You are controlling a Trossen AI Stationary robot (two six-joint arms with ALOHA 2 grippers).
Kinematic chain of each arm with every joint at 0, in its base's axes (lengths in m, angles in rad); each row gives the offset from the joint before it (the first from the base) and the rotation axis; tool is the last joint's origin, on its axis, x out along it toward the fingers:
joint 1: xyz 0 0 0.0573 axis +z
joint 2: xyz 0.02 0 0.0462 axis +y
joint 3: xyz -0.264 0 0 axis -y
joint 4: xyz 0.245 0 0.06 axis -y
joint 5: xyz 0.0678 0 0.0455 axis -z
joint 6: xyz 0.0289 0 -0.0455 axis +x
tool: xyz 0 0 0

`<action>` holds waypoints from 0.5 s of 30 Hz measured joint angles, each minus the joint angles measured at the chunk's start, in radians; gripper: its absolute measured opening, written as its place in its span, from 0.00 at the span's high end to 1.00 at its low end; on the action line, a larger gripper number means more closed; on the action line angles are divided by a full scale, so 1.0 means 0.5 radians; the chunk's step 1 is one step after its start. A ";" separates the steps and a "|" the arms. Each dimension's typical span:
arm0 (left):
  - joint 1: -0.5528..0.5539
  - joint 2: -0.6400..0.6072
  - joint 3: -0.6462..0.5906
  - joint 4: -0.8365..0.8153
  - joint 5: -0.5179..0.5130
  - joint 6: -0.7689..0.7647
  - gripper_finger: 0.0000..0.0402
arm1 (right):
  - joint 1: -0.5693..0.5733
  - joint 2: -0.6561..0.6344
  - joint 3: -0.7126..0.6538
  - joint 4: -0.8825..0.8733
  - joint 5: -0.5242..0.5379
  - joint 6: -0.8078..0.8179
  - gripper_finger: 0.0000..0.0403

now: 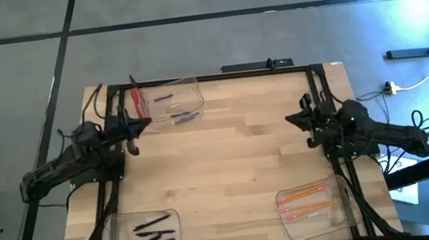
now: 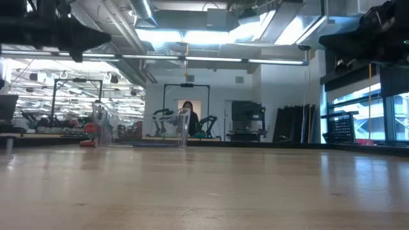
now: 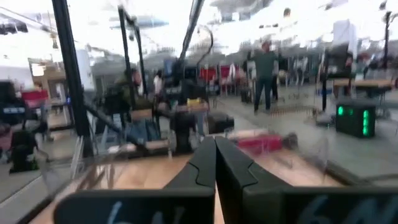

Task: Sort crayons/erasers/pens/pencils in bins
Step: Return to Home Position

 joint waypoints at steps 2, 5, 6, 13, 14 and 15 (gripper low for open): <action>0.000 -0.001 -0.096 0.114 0.063 -0.015 1.00 | 0.000 0.008 0.000 -0.063 -0.018 0.003 1.00; 0.000 -0.001 -0.257 0.345 0.169 -0.044 1.00 | 0.000 0.007 0.000 -0.070 -0.098 -0.076 1.00; 0.000 -0.001 -0.311 0.421 0.193 -0.045 1.00 | 0.000 0.007 0.000 -0.073 -0.133 -0.120 1.00; -0.001 0.005 -0.362 0.414 0.483 0.015 1.00 | 0.000 0.007 0.000 -0.145 -0.233 -0.170 1.00; -0.002 0.004 -0.362 0.418 0.533 0.022 1.00 | 0.000 0.008 0.000 -0.168 -0.239 -0.165 1.00; -0.001 0.004 -0.362 0.416 0.570 0.030 1.00 | 0.000 0.008 0.000 -0.201 -0.240 -0.154 1.00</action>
